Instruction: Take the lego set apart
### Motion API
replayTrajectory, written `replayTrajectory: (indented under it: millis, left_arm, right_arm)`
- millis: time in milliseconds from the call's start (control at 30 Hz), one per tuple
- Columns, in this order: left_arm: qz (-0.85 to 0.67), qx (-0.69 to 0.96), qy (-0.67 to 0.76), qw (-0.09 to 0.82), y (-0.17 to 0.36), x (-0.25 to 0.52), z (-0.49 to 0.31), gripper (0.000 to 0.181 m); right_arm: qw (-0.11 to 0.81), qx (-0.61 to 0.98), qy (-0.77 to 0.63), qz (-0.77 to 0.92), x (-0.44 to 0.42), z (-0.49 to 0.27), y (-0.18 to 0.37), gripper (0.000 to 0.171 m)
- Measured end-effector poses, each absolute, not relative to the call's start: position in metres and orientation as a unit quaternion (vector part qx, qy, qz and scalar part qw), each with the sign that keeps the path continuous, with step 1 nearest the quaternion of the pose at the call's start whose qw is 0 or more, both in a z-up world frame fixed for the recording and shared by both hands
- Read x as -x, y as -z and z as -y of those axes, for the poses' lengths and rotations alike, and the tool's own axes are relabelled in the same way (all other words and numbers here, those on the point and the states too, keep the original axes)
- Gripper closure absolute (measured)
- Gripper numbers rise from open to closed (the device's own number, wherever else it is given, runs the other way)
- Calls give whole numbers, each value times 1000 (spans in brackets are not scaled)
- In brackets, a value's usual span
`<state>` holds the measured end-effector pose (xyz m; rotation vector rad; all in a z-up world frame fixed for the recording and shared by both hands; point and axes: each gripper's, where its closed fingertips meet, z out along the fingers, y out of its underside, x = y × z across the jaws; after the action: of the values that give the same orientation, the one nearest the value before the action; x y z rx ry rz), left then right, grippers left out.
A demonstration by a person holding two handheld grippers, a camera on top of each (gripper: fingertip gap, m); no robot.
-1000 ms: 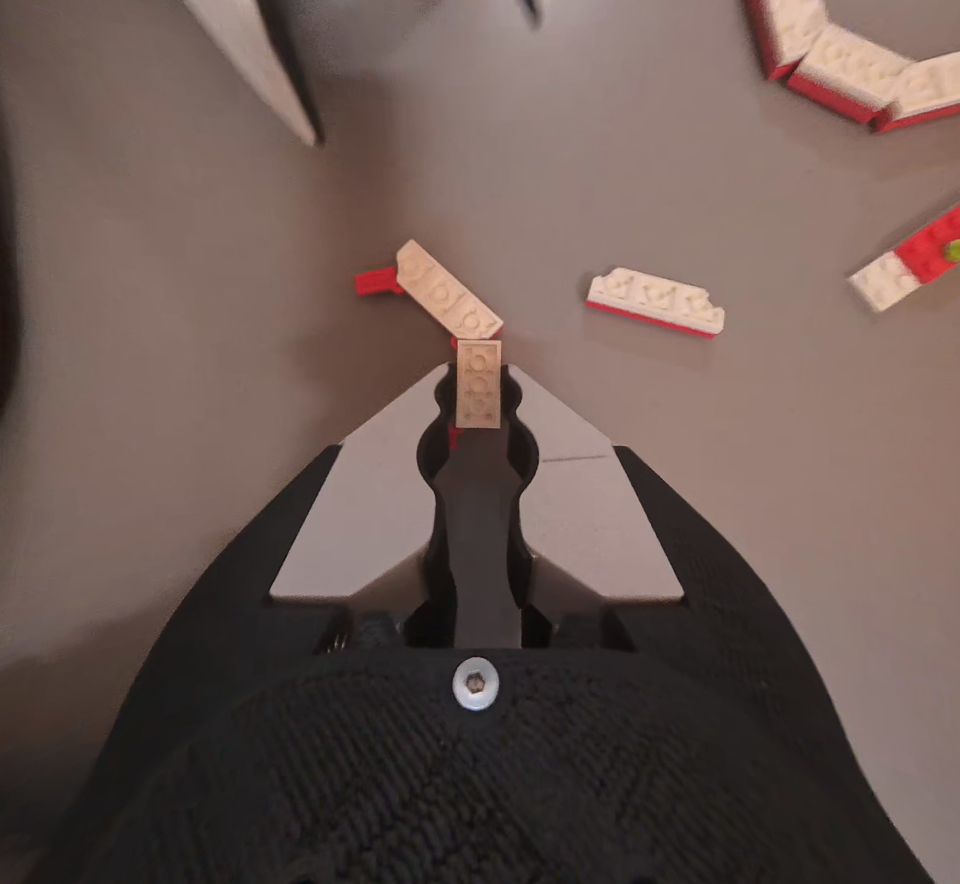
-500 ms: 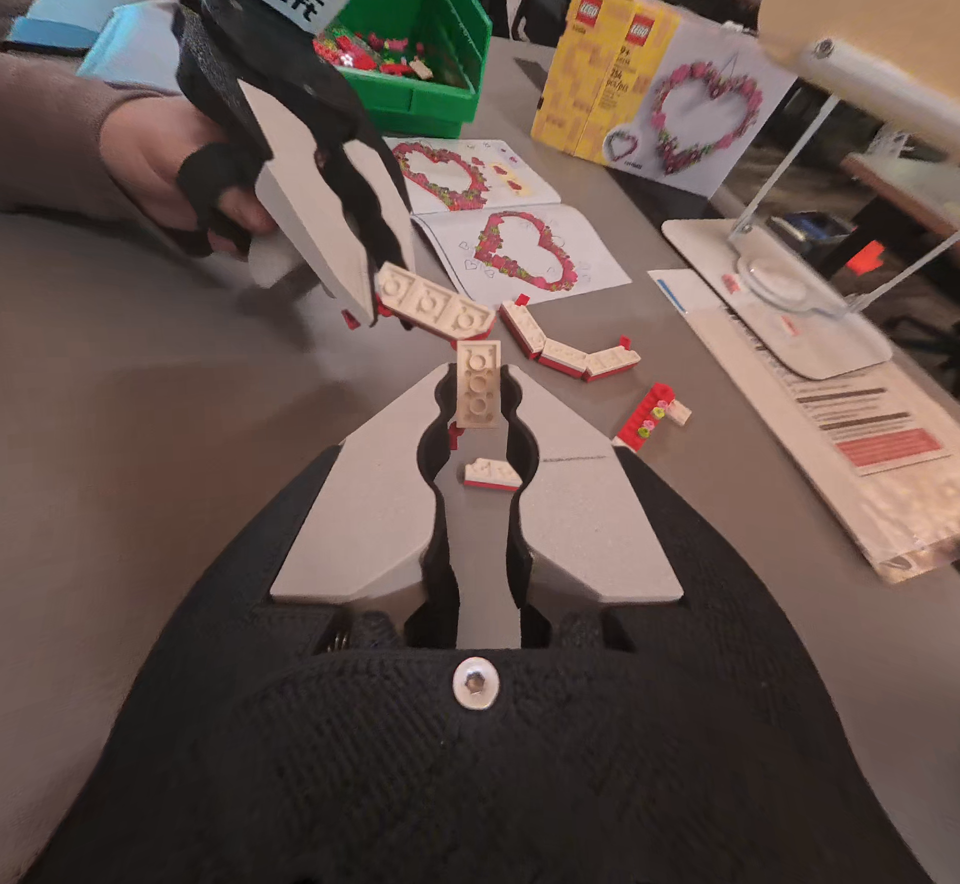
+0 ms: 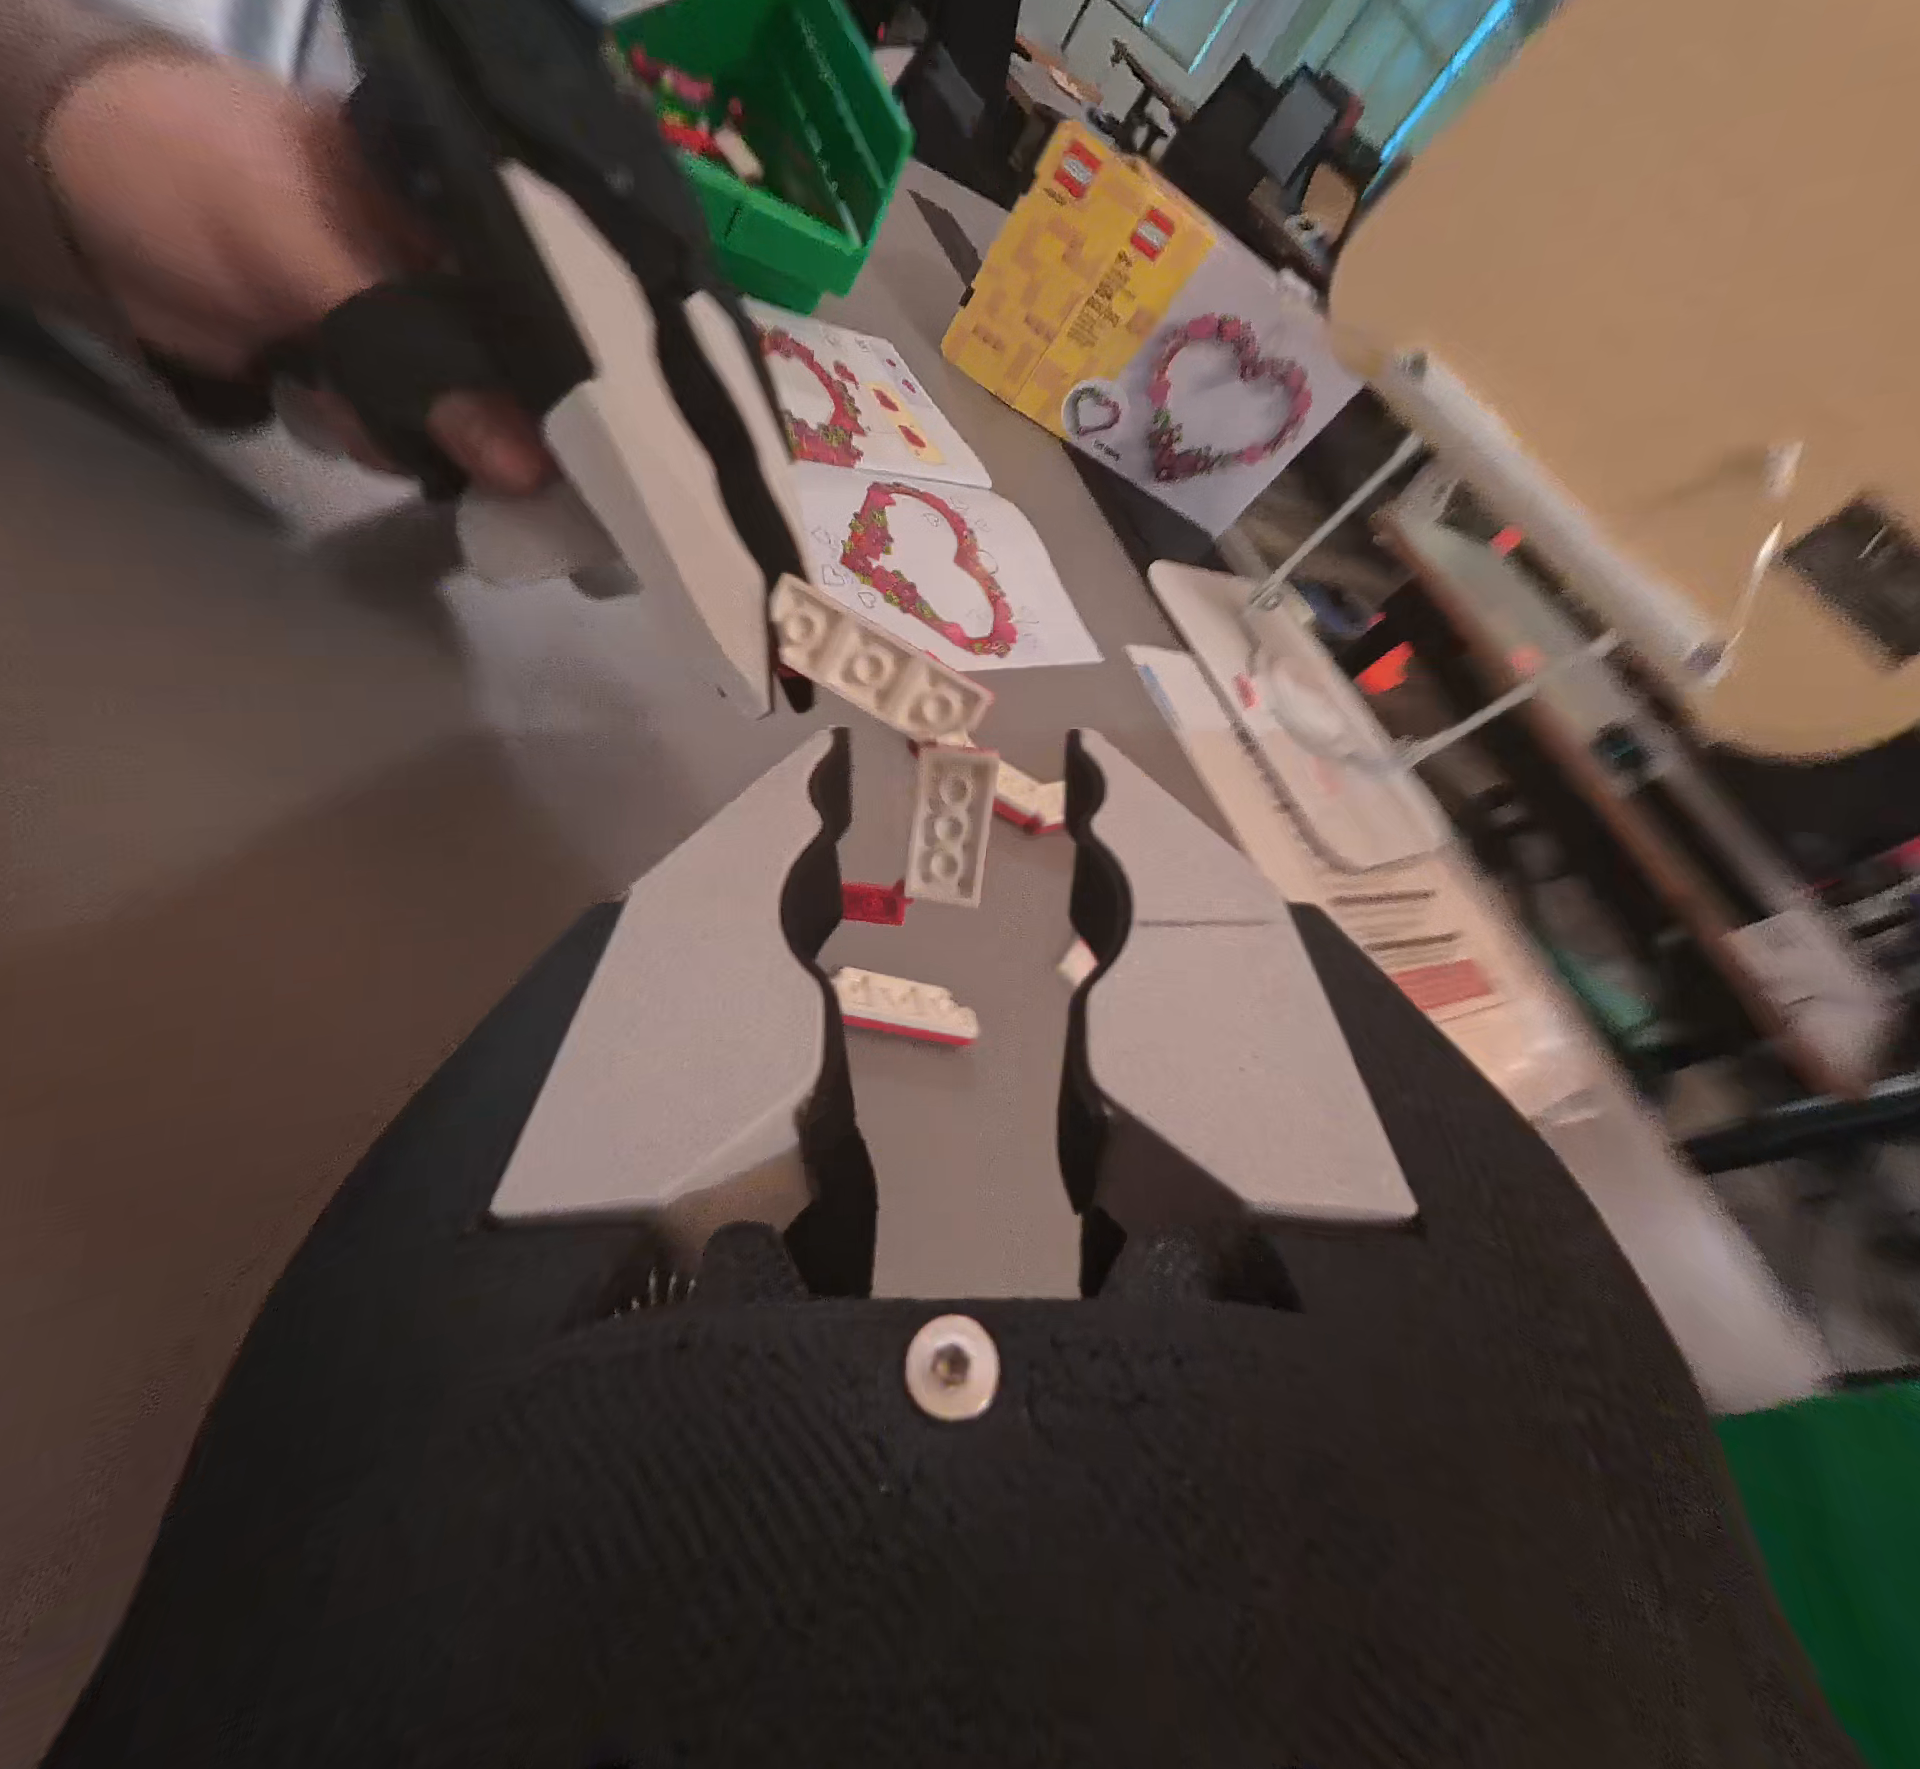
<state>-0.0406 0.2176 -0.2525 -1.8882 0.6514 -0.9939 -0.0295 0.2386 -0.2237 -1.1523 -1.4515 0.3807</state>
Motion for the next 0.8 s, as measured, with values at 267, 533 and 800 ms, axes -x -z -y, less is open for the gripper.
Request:
replayTrajectory:
  millis: [267, 533, 800]
  left_arm:
    - [-293, 786, 388, 381, 270, 33, -206, 175]
    - [-365, 760, 377, 383, 266, 32, -193, 177]
    - [-405, 724, 401, 389, 263, 38, -182, 179]
  right_arm:
    - [564, 314, 133, 752, 44, -218, 256, 144]
    - [556, 382, -30, 737, 40, -205, 251, 156]
    - [466, 443, -393, 657, 32, -178, 227, 156]
